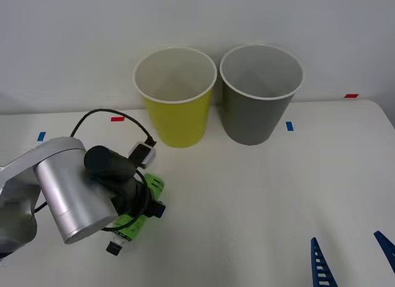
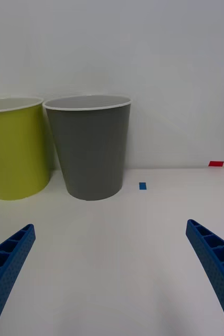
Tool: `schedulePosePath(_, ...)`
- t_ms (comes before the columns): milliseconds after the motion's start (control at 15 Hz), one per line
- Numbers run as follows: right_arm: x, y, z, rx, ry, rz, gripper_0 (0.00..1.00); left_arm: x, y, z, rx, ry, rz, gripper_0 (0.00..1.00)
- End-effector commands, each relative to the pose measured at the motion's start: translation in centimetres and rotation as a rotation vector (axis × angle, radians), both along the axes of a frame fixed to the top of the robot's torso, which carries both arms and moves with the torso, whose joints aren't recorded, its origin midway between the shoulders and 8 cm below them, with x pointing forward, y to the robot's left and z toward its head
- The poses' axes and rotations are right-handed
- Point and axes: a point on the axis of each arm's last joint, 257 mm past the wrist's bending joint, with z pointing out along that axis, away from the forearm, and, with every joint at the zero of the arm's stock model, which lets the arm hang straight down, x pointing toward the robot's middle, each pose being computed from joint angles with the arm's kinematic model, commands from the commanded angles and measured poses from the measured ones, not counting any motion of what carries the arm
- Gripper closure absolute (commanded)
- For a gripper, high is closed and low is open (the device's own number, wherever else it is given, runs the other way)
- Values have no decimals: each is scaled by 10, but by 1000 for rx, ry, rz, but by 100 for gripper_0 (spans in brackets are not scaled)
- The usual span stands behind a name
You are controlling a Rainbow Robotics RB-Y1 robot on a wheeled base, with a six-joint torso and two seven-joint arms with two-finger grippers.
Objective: Put cans in the gray bin and PET bottles in the light green bin.
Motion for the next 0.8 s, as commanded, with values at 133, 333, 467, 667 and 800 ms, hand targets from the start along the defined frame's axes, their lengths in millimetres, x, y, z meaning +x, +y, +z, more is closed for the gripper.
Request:
schedulePosePath(133, 0, 0, 0, 0, 0, 0, 0, 5, -8, -10, -24, 40, 36, 0)
schedulePosePath(333, 0, 0, 0, 0, 0, 0, 0, 10, -9, -15, -35, 57, 63, 0)
schedulePosePath(467, 0, 0, 0, 0, 0, 0, 0, 12, -11, -16, -45, 62, 73, 0)
schedulePosePath(667, 0, 0, 0, 0, 0, 0, 0, 12, -14, -20, -53, 74, 84, 0)
schedulePosePath(800, 0, 0, 0, 0, 0, 0, 0, 15, -14, -22, -58, 79, 95, 0)
